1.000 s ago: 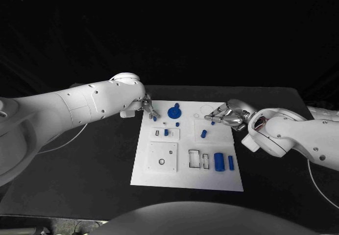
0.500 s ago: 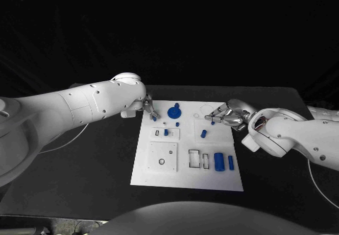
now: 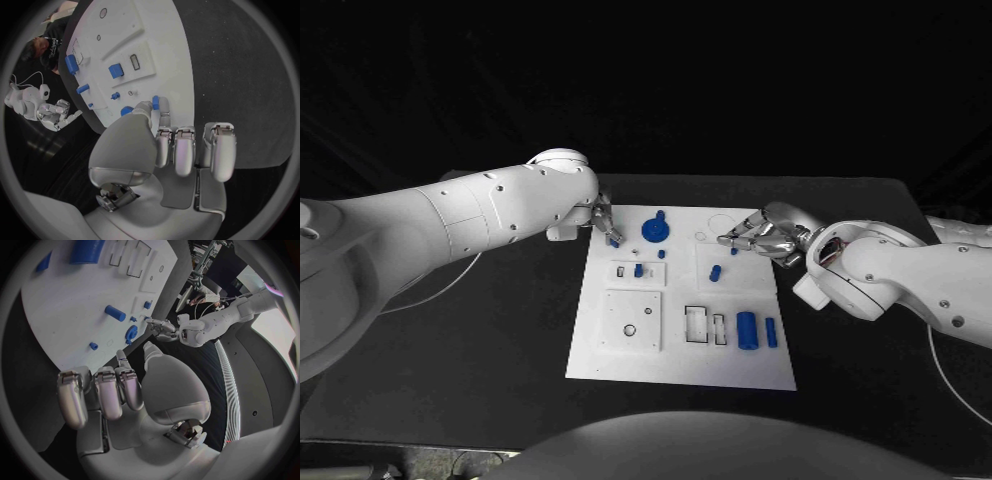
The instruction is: Assemble the parts on the task board
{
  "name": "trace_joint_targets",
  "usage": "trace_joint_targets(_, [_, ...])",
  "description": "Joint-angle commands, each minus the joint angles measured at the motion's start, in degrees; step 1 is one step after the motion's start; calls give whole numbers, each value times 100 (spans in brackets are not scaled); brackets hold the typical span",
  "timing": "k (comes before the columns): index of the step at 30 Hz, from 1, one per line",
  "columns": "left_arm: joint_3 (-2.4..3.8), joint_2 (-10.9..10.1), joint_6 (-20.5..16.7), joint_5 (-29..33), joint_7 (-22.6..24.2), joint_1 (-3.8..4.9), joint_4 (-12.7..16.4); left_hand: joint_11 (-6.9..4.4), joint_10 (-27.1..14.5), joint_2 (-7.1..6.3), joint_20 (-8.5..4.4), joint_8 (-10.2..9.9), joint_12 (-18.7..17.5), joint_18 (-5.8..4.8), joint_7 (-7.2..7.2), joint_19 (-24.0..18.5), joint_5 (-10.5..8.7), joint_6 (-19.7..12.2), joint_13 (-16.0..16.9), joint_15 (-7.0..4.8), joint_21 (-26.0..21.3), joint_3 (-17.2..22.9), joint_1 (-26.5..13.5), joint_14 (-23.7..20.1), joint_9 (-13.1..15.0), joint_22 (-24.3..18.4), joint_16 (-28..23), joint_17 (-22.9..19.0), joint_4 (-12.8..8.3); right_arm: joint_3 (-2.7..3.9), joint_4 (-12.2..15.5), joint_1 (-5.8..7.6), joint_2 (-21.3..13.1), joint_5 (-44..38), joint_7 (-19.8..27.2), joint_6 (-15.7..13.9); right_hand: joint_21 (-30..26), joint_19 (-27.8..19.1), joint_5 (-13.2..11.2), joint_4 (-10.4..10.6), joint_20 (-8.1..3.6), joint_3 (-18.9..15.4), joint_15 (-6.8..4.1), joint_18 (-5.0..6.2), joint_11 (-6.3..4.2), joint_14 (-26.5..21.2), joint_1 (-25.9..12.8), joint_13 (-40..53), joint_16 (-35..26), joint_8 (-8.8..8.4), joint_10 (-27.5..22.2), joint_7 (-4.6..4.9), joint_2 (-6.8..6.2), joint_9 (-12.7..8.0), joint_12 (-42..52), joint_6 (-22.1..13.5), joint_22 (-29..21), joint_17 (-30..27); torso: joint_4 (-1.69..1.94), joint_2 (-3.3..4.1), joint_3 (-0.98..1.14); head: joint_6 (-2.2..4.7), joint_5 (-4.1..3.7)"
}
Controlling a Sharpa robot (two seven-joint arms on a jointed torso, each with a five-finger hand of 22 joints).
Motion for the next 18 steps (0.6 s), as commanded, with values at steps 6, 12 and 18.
trace_joint_targets(6, [3, -47, -146, 50, 177, 0, 49, -1, 596, 42, 4, -6, 14, -86, -2, 592, 28, 72, 1508, -5, 14, 104, 134, 606, 18, 1509, 15, 1509, 0, 0, -8, -4, -1, -57, 1, 62, 26, 610, 28, -11, 47, -9, 44, -81, 45, 587, 27, 1507, 24, 19, 611, 28, 33, -9, -29, -23, 1509, 1509, 2, -2, -1, 0, -13])
trace_joint_targets(12, [11, -234, -313, 143, 187, 37, 268, -4, 596, 39, 2, -2, 14, -86, -5, 592, 30, 85, 1508, -2, 14, 136, 159, 606, 23, 1509, 15, 1509, -2, -1, -8, -4, -11, -63, 0, 50, 26, 610, 28, -11, 47, -9, 44, -81, 45, 587, 27, 1507, 24, 19, 611, 28, 33, -9, -29, -23, 1509, 1509, 2, -8, 4, 0, -21])
trace_joint_targets(18, [74, -594, -475, 522, 43, 192, 792, -9, 596, 4, -3, 2, 14, -86, -10, 592, 27, 101, 1508, 3, 14, 183, 210, 606, 30, 1509, 15, 1509, -5, -1, 11, -4, -31, -227, -4, 19, 26, 610, 31, -11, 48, -9, 44, -81, 45, 587, 29, 1507, 24, 20, 611, 28, 37, -9, -29, -22, 1509, 1509, 9, -2, 6, 0, -21])
